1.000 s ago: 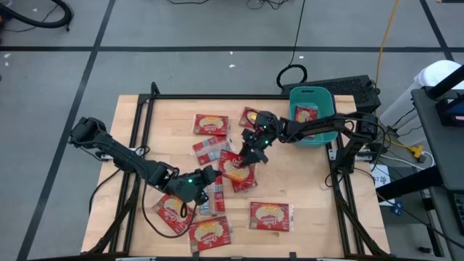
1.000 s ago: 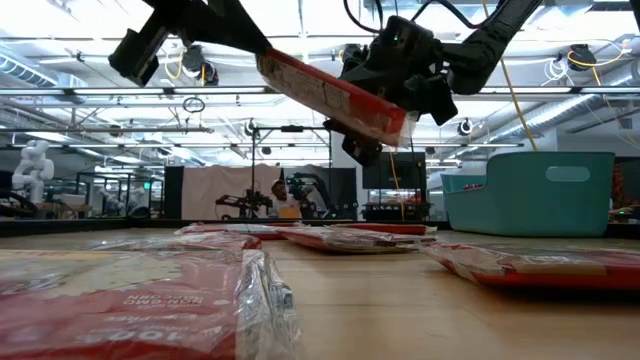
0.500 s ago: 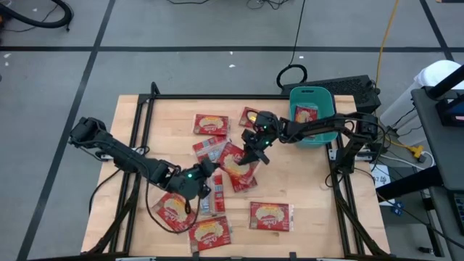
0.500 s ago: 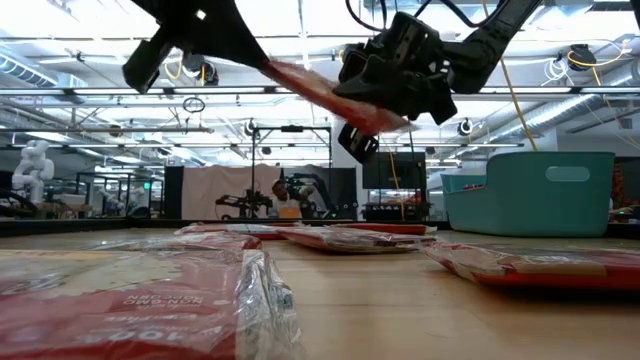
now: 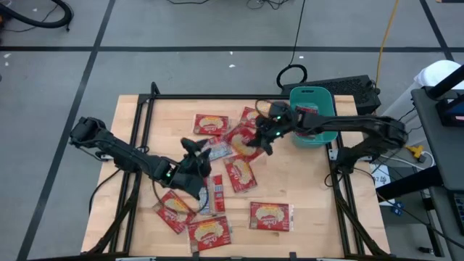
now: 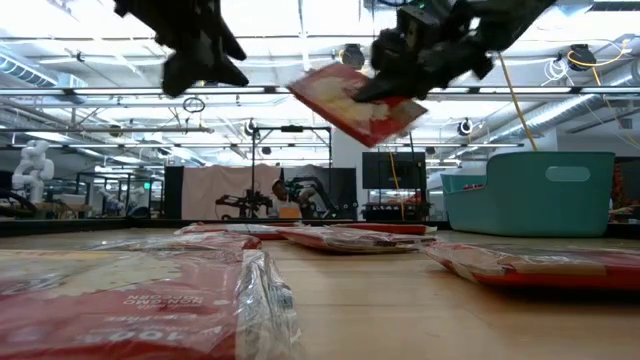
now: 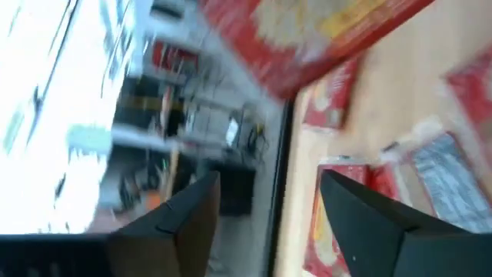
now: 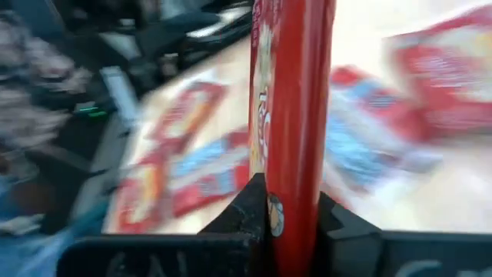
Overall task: Sort popcorn bags into baskets
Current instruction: Put the red popcorn bag into the green bin
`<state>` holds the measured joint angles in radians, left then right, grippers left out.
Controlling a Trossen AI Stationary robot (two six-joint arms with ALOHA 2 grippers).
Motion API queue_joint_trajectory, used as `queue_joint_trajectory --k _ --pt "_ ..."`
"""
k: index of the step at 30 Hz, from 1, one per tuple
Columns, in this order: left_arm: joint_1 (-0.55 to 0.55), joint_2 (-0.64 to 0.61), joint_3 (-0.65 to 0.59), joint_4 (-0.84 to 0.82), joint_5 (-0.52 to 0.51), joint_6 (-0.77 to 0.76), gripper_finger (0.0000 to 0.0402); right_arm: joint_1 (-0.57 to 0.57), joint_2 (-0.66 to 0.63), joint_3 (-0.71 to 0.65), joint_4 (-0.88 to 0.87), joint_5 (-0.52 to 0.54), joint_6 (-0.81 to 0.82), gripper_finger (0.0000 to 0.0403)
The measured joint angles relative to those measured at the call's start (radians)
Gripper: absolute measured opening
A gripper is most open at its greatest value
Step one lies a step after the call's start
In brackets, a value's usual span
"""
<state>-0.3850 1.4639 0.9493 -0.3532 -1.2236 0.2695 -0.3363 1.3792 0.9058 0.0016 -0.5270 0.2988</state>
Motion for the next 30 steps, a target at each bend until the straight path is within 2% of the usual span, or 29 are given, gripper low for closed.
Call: queue_joint_trajectory --k 6,12,17,22,27,30 --pt "0.109 0.000 0.000 -0.089 0.031 -0.252 0.0229 -0.083 -0.216 0.000 -0.241 0.234 -0.035 0.0025" --pt "0.249 0.000 0.000 -0.085 0.278 -0.354 0.0191 -0.221 -0.369 0.000 -0.447 0.449 -0.060 0.0030" --pt "0.339 0.000 0.000 -0.054 0.492 -0.377 0.0159 -0.349 -0.431 0.000 -0.561 0.479 -0.067 0.0023" --pt "0.389 0.000 0.000 0.020 0.651 -0.373 0.0139 -0.465 -0.441 0.000 -0.637 0.516 -0.079 0.0029" --pt "0.399 0.000 0.000 0.065 0.763 -0.348 0.0132 -0.521 -0.441 -0.001 -0.671 0.622 -0.075 0.0030" --pt "0.393 0.000 0.000 0.068 0.789 -0.333 0.0132 -0.529 -0.441 -0.016 -0.686 0.639 -0.056 0.0026"
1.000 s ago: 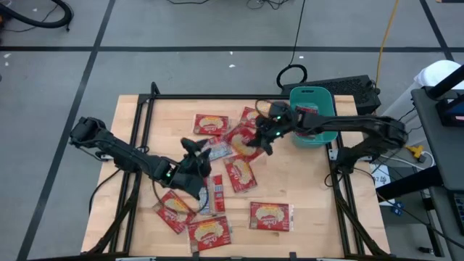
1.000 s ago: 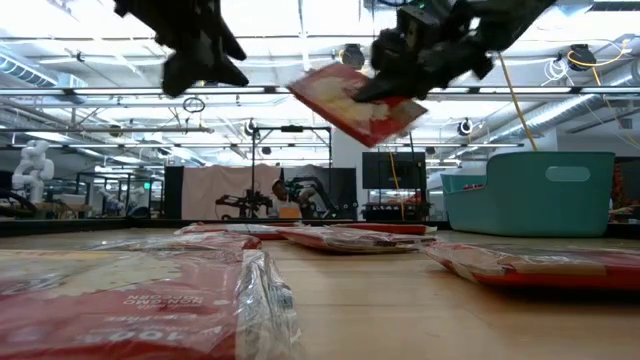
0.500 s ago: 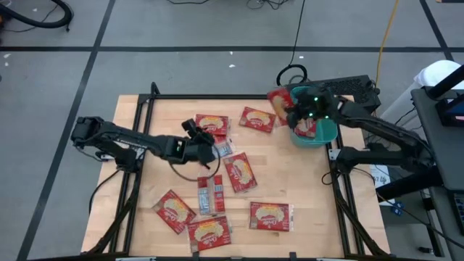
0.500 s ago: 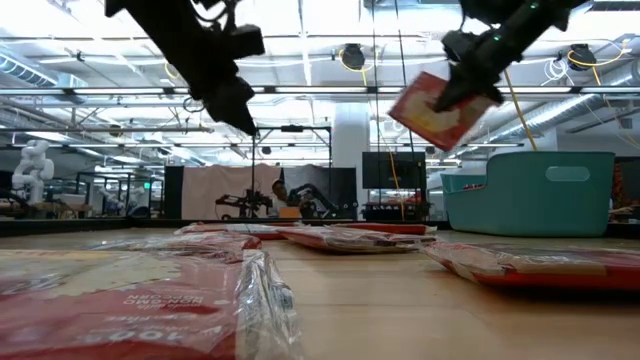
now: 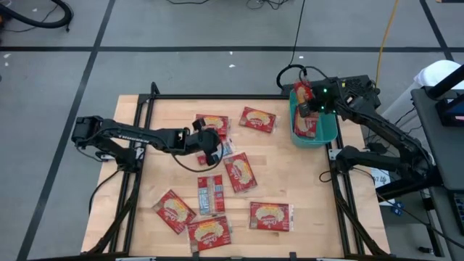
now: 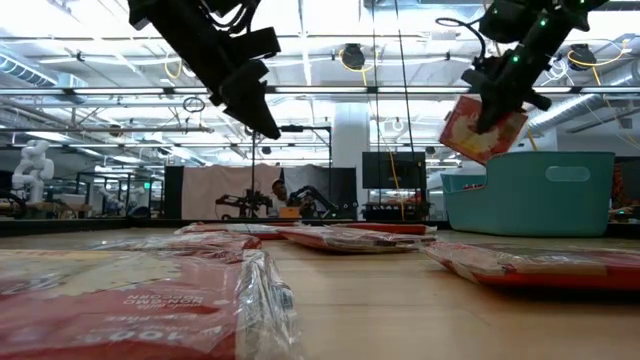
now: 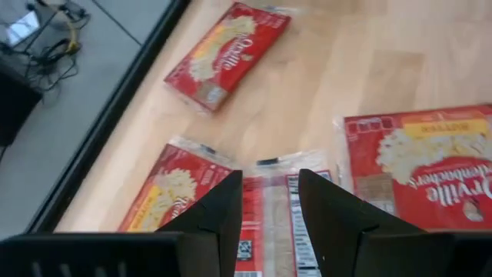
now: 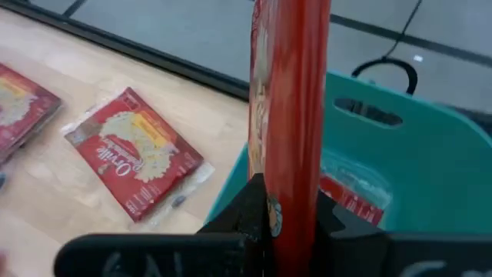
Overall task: Sort popcorn bags into baskets
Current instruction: Put the red popcorn bag into the green bin
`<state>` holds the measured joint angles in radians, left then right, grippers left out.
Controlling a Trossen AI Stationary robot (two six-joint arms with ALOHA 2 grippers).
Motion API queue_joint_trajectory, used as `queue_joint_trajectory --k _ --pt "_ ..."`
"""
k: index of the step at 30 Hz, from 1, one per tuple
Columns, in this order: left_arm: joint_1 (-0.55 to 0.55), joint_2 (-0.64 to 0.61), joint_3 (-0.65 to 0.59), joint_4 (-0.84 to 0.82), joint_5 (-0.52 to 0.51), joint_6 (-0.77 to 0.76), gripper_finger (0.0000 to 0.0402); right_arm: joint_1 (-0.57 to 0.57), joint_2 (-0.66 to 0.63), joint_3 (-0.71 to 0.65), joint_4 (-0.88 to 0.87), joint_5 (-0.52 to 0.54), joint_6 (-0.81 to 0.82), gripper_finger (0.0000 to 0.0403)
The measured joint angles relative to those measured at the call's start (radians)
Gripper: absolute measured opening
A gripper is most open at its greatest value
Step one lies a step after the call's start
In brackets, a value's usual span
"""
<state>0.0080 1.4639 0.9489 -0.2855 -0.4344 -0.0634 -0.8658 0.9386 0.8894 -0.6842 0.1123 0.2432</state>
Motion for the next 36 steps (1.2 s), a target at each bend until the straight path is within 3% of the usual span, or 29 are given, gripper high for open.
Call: queue_joint_trajectory --k 13,23,36 --pt "-0.008 0.000 0.000 0.000 0.011 0.003 0.0131 -0.032 0.000 -0.174 0.078 0.013 0.074 0.0030" --pt "-0.009 0.000 0.000 0.003 0.018 0.009 0.0131 -0.052 0.005 -0.266 0.130 -0.065 0.130 0.0042" --pt "-0.009 0.000 0.000 0.029 0.025 0.043 0.0131 -0.049 0.004 -0.283 0.141 0.027 0.114 0.0122"
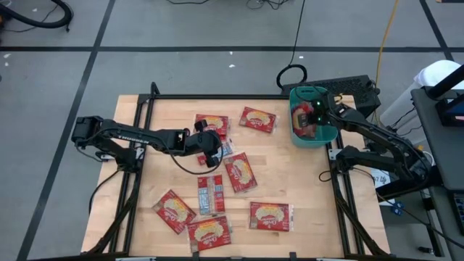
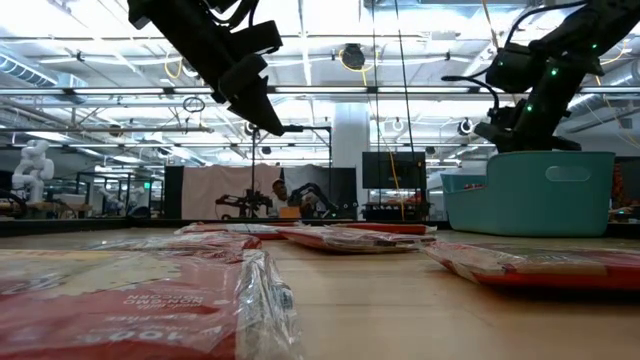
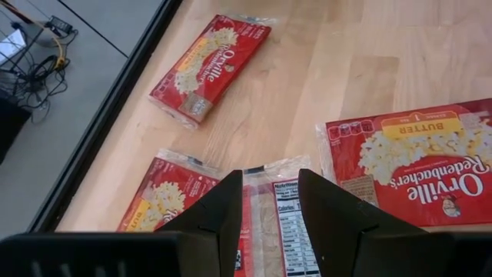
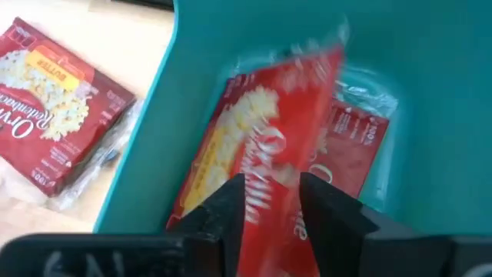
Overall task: Sort popcorn bags into baskets
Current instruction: Put the red popcorn bag into the green bin
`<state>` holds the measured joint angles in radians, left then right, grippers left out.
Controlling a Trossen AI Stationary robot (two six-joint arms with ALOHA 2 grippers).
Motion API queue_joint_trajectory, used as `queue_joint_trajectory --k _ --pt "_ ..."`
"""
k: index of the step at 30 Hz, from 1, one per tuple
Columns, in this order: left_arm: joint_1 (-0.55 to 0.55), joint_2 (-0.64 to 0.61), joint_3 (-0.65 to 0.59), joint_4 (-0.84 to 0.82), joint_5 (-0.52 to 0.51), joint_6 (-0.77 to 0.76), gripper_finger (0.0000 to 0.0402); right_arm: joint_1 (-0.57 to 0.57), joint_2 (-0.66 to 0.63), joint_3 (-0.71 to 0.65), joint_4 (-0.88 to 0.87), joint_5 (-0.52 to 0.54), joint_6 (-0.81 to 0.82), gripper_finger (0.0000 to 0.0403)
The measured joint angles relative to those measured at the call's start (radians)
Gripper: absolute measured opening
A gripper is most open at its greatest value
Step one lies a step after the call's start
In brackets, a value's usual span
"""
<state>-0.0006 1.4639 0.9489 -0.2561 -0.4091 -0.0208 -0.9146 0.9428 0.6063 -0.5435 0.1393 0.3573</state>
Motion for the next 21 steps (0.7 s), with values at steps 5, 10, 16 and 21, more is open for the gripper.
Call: queue_joint_trajectory --k 5,10,16,21 --pt "0.000 0.000 0.000 -0.001 0.000 0.000 0.0131 0.034 -0.011 0.037 0.025 0.031 -0.035 0.0140" --pt "0.012 0.000 0.000 -0.004 0.001 0.008 0.0131 0.129 -0.062 0.060 0.149 -0.002 -0.072 0.0141" --pt "0.031 0.000 -0.033 -0.008 0.001 -0.003 0.0132 0.357 -0.099 0.039 0.439 -0.071 -0.142 0.0141" --pt "0.054 0.000 -0.106 -0.011 0.001 -0.051 0.0153 0.575 -0.064 0.002 0.631 -0.051 -0.241 0.0141"
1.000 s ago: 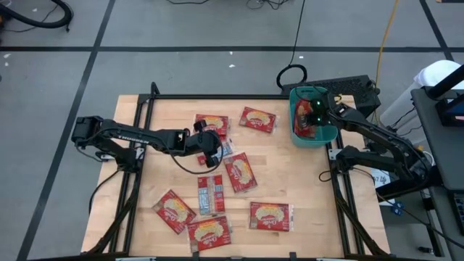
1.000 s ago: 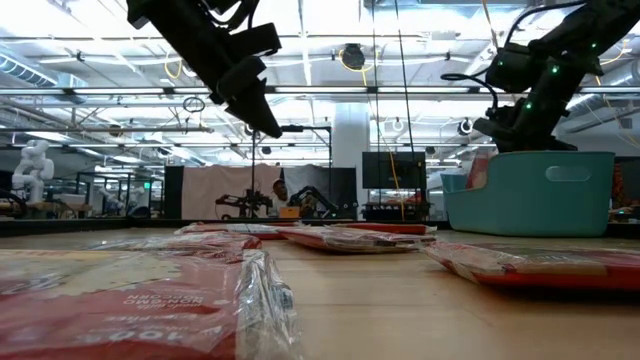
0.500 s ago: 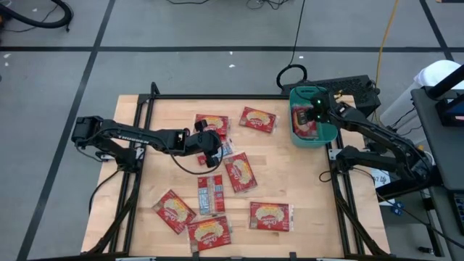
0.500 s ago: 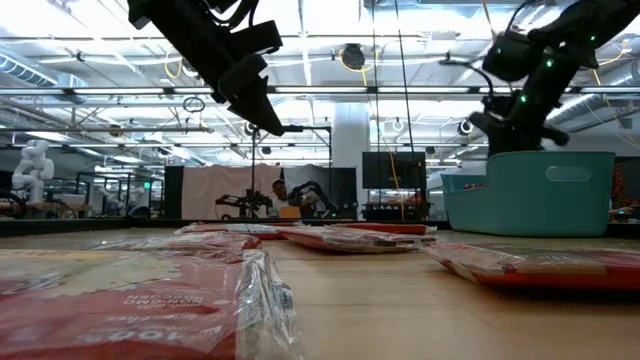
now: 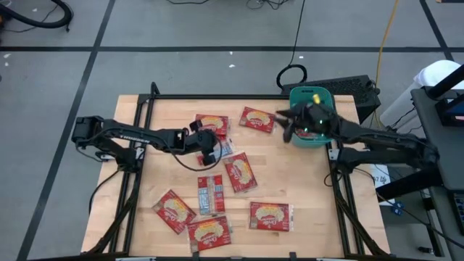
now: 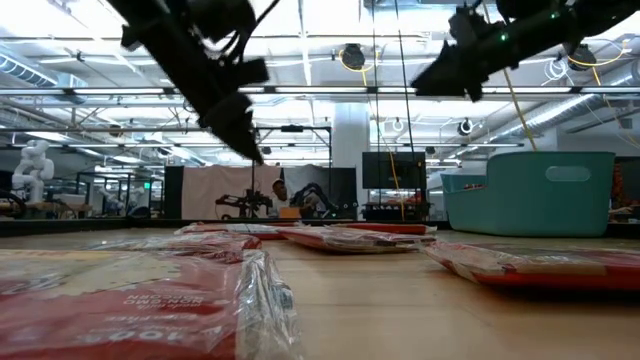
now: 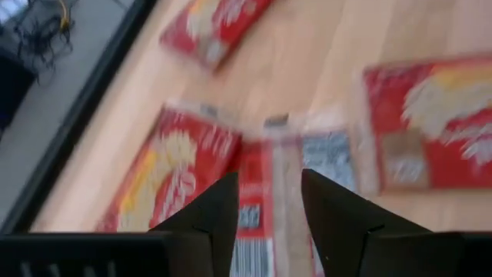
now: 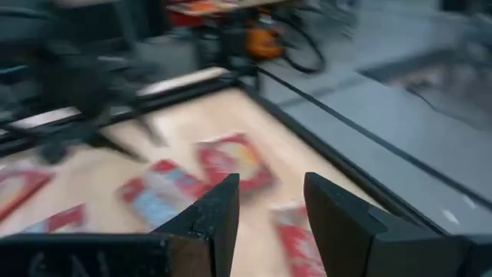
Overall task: Sort popcorn bags into baskets
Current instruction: Put the red popcorn bag into the green bin
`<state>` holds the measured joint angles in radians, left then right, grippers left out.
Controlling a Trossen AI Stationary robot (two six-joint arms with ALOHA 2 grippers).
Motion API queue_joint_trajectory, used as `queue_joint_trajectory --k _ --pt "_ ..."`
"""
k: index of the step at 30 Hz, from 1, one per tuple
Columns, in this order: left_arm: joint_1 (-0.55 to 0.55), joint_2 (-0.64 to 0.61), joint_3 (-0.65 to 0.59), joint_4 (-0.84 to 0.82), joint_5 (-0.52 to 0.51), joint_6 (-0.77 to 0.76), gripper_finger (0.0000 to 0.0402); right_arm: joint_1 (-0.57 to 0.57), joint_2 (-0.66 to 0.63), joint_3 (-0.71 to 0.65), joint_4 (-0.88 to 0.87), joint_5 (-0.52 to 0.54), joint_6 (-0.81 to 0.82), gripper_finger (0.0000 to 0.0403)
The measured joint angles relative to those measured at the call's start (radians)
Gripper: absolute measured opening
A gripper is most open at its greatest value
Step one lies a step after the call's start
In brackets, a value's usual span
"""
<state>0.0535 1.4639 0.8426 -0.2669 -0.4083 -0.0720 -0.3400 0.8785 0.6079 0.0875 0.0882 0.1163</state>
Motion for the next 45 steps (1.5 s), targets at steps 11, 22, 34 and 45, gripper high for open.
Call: queue_joint_trajectory --k 11,22,34,45 --pt "0.166 0.000 -0.073 -0.006 -0.011 -0.001 0.0225 0.252 0.249 -0.035 0.275 0.120 -0.062 0.0141" --pt "0.259 0.104 -0.075 -0.055 -0.031 0.188 0.0275 0.313 0.476 -0.035 0.486 0.120 -0.110 0.0141" --pt "0.299 0.245 -0.070 0.002 -0.105 0.296 0.0233 0.316 0.508 -0.035 0.522 0.120 -0.103 0.0141" --pt "0.298 0.230 -0.075 0.105 -0.064 0.312 0.0013 0.316 0.508 -0.035 0.540 0.305 0.108 0.0141"
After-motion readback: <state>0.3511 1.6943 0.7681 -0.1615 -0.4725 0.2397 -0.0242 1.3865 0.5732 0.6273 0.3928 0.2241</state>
